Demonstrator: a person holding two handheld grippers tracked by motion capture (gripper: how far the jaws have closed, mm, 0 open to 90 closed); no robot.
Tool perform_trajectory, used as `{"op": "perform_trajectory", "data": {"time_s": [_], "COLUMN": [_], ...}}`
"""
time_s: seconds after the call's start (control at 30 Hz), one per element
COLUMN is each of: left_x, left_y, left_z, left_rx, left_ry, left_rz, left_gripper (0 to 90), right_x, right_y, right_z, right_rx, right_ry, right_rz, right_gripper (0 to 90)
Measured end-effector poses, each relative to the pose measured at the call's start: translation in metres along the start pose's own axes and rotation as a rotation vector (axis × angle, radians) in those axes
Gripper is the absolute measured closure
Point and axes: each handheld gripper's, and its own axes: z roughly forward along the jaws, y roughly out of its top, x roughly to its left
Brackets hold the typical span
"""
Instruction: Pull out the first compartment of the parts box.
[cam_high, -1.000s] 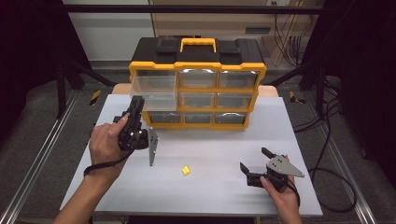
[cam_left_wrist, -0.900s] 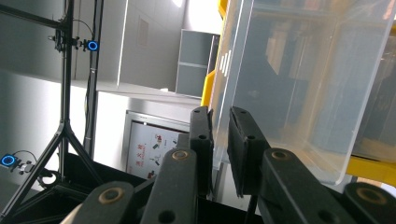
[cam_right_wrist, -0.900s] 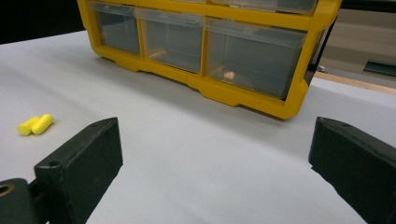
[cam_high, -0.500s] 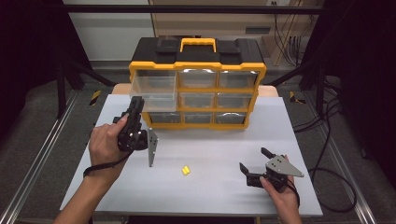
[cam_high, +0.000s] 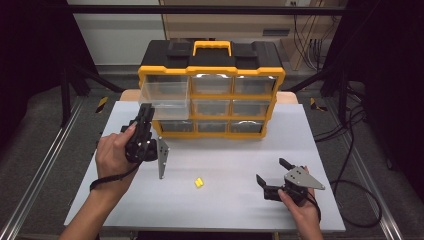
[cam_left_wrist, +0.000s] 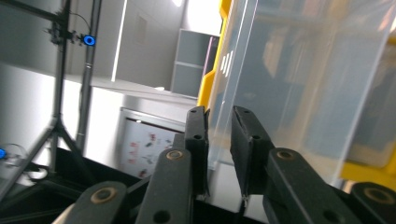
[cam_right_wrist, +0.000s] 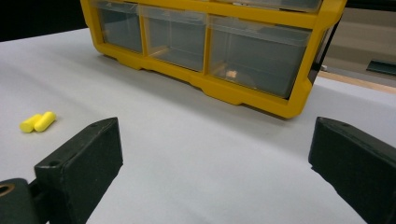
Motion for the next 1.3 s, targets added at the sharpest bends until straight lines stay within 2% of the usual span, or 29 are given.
{"op": "perform_trajectory", "data": {"time_s": [0.07,0.13,0.2,0.27,0.37,0.5,0.53,0.57,0.63,0.67,0.73,0.83,0.93,1.07,1.17,1.3], "left_x": [0.001,0.001,0.0,-0.002,-0.008,-0.021,-0.025,-0.028,-0.031,-0.032,-0.034,-0.039,-0.043,-0.05,-0.055,-0.061], "left_y": [0.002,0.002,0.0,-0.002,-0.007,-0.021,-0.027,-0.03,-0.037,-0.04,-0.047,-0.055,-0.065,-0.074,-0.08,-0.087], "left_z": [-0.001,-0.003,-0.008,-0.013,-0.022,-0.029,-0.03,-0.029,-0.026,-0.026,-0.028,-0.031,-0.037,-0.042,-0.044,-0.044], "left_rx": [0.006,0.012,0.006,0.019,0.038,0.096,0.111,0.114,0.129,0.143,0.135,0.144,0.144,0.153,0.151,0.101], "left_ry": [-0.031,-0.03,-0.032,-0.043,-0.068,-0.167,-0.188,-0.207,-0.275,-0.296,-0.324,-0.348,-0.367,-0.379,-0.392,-0.422], "left_rz": [-0.045,-0.145,-0.253,-0.326,-0.438,-0.586,-0.641,-0.67,-0.704,-0.732,-0.808,-0.857,-0.94,-0.984,-0.993,-1.103], "left_gripper": [68.4,56.4,48.6,41.2,35.8,25.9,24.5,23.7,20.7,18.9,16.7,15.7,14.2,12.6,11.3,9.9], "right_x": [0.0,0.0,0.0,0.0,0.001,0.0,0.0,0.0,0.0,0.001,0.002,0.005,0.006,0.007,0.008,0.011], "right_y": [0.0,0.0,0.0,0.0,0.0,0.0,-0.001,-0.001,0.0,0.0,-0.001,0.0,-0.002,-0.001,0.001,0.002], "right_z": [0.0,0.0,0.0,0.0,0.0,0.0,0.0,0.0,0.001,0.001,0.002,0.005,0.008,0.01,0.013,0.015], "right_rx": [0.004,0.008,0.007,0.007,0.012,0.016,0.015,0.016,0.013,0.015,0.024,0.046,0.098,0.114,0.108,0.115], "right_ry": [0.003,0.0,0.001,-0.001,0.0,-0.009,-0.011,-0.014,-0.013,-0.011,-0.009,-0.015,-0.051,-0.079,-0.127,-0.121], "right_rz": [0.002,0.0,-0.001,-0.003,-0.003,-0.001,0.0,0.004,0.007,0.007,0.002,0.001,-0.008,0.02,0.033,0.05], "right_gripper": [3.4,3.4,3.4,3.4,3.4,3.4,3.4,3.4,3.4,3.4,3.4,3.9,4.8,6.4,6.4,6.6]}}
